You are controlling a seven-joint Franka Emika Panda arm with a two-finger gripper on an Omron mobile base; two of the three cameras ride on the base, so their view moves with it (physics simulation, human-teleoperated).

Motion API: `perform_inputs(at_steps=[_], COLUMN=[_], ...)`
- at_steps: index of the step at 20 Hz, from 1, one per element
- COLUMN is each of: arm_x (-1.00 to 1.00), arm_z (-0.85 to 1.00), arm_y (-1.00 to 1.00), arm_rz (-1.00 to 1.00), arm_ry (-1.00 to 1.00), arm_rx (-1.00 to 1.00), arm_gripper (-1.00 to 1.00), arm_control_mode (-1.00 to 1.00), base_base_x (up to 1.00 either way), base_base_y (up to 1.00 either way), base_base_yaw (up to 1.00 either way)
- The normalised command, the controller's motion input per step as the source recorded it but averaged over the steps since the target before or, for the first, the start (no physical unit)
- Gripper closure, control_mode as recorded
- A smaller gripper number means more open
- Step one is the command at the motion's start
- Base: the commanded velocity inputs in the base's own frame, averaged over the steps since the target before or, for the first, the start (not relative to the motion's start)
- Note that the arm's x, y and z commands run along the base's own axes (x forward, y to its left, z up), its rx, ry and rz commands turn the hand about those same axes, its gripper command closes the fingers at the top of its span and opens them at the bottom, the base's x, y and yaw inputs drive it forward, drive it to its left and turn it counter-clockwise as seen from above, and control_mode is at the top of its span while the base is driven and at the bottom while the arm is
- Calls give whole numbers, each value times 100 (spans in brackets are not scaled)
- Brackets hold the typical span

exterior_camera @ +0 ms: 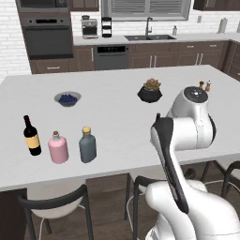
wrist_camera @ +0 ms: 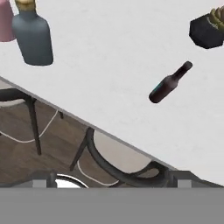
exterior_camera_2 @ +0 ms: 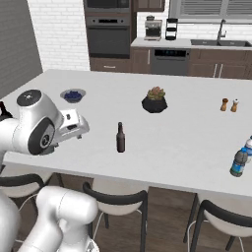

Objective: Move the plastic bottles in the middle to the plastics group, and the glass bottles in the middle to the glass group.

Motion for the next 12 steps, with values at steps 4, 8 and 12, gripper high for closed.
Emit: perform_inputs(at_steps=[4,8,12], arm_x=[64,49,26], arm_z=[0,0,0], arm_y=[0,-38,-57], arm_rz=[-34,-25,-14], arm_ry=[-1,0,0], arm_rx=[1,14,21], arm_gripper=[-100,-100,-100], arm_control_mode=[-100,-100,-100], base_base_x=[0,0,0], base_base_y=[0,0,0], base_base_yaw=[0,0,0])
